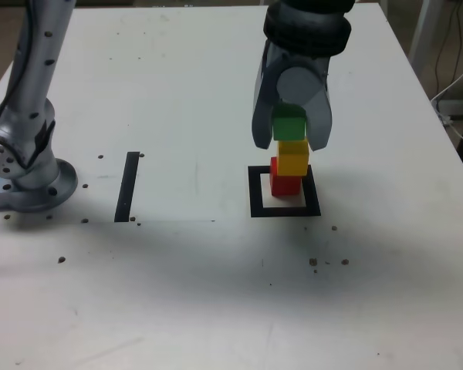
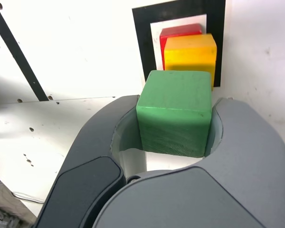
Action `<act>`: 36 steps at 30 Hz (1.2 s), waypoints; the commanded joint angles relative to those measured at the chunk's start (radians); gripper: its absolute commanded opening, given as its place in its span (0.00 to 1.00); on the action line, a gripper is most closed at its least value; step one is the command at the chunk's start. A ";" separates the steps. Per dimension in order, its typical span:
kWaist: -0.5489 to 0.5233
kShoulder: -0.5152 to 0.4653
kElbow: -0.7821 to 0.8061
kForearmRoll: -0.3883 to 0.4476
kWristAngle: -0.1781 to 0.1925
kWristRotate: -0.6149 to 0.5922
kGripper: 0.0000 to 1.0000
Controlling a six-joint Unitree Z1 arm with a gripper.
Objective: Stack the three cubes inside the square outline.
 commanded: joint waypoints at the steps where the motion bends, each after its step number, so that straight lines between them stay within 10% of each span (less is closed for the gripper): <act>1: 0.004 -0.002 0.002 0.020 0.002 0.004 0.20; 26: 0.023 0.055 -0.002 0.005 -0.025 0.043 0.21; 33: 0.025 0.072 0.004 -0.004 -0.035 0.069 0.91; 36: 0.026 0.078 0.005 -0.005 -0.037 0.073 1.00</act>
